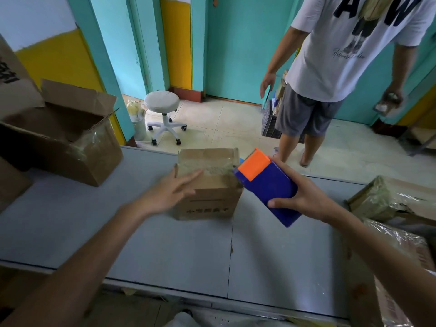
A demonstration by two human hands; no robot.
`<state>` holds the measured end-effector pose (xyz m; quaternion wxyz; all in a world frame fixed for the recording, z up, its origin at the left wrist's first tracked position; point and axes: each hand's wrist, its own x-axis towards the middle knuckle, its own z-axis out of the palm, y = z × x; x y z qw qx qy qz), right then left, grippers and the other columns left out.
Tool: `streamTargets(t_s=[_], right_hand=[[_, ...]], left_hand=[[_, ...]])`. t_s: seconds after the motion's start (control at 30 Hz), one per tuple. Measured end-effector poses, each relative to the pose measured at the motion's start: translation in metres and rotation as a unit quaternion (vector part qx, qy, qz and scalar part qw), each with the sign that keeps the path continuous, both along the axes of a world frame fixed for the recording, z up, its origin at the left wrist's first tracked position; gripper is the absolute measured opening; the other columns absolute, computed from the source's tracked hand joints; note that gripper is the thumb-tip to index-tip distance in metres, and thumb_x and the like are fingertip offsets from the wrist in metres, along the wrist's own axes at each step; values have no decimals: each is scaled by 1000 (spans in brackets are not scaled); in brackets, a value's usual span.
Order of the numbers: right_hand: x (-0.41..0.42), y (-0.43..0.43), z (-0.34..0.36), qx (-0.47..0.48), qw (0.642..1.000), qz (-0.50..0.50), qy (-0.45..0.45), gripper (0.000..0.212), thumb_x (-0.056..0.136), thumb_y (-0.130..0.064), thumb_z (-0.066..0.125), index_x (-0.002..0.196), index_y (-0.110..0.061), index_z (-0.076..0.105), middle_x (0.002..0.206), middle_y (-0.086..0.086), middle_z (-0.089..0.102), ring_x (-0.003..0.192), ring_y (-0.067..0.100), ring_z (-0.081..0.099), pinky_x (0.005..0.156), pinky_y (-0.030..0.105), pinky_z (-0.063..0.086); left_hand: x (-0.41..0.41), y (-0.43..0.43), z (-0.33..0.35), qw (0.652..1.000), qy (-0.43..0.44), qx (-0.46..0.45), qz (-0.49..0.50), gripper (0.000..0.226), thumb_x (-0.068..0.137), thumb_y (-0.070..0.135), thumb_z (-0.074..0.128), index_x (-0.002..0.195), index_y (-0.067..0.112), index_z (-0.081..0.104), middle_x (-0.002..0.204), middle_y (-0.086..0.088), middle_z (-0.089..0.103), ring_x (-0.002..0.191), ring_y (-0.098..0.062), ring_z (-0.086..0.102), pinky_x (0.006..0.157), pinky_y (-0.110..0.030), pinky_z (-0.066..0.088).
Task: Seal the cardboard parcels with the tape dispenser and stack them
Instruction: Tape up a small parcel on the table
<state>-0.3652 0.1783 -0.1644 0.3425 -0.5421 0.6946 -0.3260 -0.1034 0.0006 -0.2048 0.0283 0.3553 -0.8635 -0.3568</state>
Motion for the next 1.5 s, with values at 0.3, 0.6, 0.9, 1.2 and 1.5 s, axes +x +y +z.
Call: streamTargets(t_s=[0.3,0.6,0.9,1.2,1.5], right_hand=[[7,8,19,37,993,114,11,89,70,-30,80,137,-52,26,122,-22,53,106,6,58,79,29,57],[17,6,32,104,972,204,52,88,71,-40,79,136,-57,22,121,-21,55,104,7,60,83,31,56],[20,3,51,82,978,192,14,83,74,-25,79,135,-47,28,118,-24,53,104,0,57,77,18,53],[32,-4,60,55,970,232,-45,77,73,-16,76,134,-39,35,117,-16,56,106,12,60,77,22,53],[45,-6,61,98,955,275,-47,74,74,-15,75,134,-36,38,119,-11,59,106,13,61,85,32,55]], left_hand=[[-23,1,11,971,14,-32,238,58,73,67,58,114,27,45,128,-9,41,120,-30,37,92,-36,34],[-9,-25,10,996,27,-74,-33,83,58,73,59,131,37,42,149,-1,22,139,-25,14,114,-48,18],[-27,48,45,964,241,108,42,22,92,38,50,111,32,59,119,3,62,105,-7,58,91,-19,45],[-8,57,52,890,279,341,115,42,70,37,60,103,11,68,93,-7,70,83,-16,65,74,-28,50],[12,73,46,881,262,361,160,31,64,43,64,71,13,69,66,-1,62,62,-11,54,65,-24,42]])
